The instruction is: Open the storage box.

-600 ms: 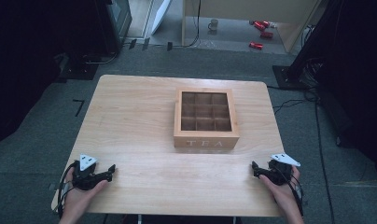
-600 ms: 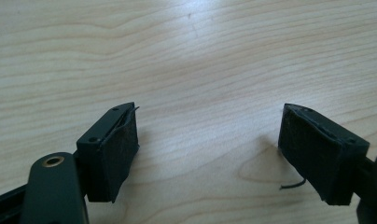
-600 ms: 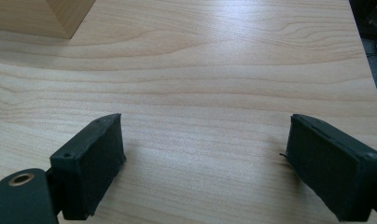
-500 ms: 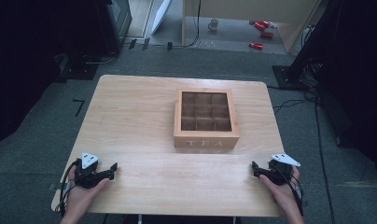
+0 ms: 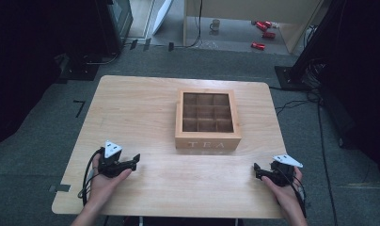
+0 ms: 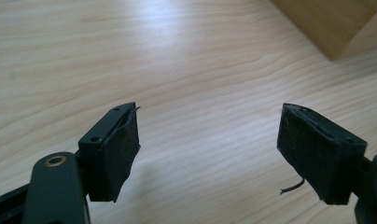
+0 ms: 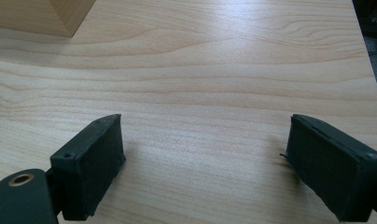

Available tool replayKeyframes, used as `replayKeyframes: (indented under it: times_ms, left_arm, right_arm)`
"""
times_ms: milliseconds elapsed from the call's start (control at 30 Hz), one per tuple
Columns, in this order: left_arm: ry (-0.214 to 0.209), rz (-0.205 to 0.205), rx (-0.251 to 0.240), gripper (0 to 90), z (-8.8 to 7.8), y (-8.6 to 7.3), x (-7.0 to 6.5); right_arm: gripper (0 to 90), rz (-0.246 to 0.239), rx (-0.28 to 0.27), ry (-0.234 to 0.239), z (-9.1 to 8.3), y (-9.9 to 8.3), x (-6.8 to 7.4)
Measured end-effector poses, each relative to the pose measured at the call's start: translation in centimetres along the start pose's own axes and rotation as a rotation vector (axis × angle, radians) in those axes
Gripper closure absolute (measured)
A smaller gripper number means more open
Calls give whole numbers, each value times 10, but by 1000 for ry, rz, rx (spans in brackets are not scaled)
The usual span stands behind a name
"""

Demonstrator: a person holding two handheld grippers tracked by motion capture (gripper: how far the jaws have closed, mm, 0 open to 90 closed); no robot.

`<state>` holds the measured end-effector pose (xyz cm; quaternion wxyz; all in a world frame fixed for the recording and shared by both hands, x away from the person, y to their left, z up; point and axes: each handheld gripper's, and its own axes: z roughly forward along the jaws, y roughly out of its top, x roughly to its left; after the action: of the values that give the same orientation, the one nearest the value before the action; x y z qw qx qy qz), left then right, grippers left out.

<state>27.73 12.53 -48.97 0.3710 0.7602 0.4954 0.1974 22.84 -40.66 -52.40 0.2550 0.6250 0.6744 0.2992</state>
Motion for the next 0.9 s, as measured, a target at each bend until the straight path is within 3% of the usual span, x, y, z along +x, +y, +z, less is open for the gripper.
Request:
replayKeyframes:
  times_ms: [167, 500, 767, 900]
  left_arm:
    - [-40, 16, -4, 221, 16, 13, -19]
    - [-111, 17, -14, 247, 36, 30, -42]
    - [-137, 19, -22, 267, 46, 36, -56]
    - [-148, 23, -35, 324, 53, 42, -64]
  right_arm:
    - [116, 7, 7, -2, 0, 1, 0]
    - [130, -3, -8, 5, -4, 6, 4]
    - [133, 7, -35, 7, -8, 13, 3]
    - [134, 4, -46, 21, -10, 20, 6]
